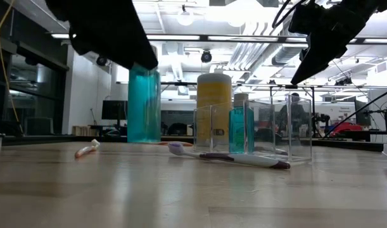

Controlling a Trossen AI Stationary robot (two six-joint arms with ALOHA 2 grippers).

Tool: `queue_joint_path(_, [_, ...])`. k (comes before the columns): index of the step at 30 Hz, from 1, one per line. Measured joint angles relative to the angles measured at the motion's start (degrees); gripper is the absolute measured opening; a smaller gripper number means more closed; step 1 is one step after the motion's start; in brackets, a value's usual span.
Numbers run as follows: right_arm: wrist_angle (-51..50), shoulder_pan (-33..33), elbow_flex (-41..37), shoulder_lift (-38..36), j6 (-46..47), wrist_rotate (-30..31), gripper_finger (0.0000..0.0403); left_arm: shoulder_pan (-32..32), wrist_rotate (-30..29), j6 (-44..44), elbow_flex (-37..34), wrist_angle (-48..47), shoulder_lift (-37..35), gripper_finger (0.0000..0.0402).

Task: Pick & Place toothbrushing station
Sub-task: Put the mouthwash into the transparent organizer

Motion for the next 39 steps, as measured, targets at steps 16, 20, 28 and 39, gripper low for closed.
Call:
queue_joint_path(16, [-0.11, 0.02, 0.00, 0.00, 0.00, 0.02, 0.0144, 8.70, 4.20, 16.19, 0.13, 1.30, -7.07, 0.0088])
queue_joint_path(20, [-0.13, 0.02, 0.00, 0.00, 0.00, 0.02, 0.0144, 11.86, 7.80, 22.90, 0.15, 4.57, -7.83, 0.0088])
queue_joint_path(28, [-0.16, 0.02, 0.00, 0.00, 0.00, 0.02, 0.0144, 18.05, 11.37, 32.78, 0.20, 6.78, -7.98, 0.0088])
queue_joint_path(39, [-0.16, 0.00, 0.00, 0.00, 0.30, 0.02, 0.0144, 24.79, 17.39, 42.55, 0.24, 11.28, -8.35, 0.0088])
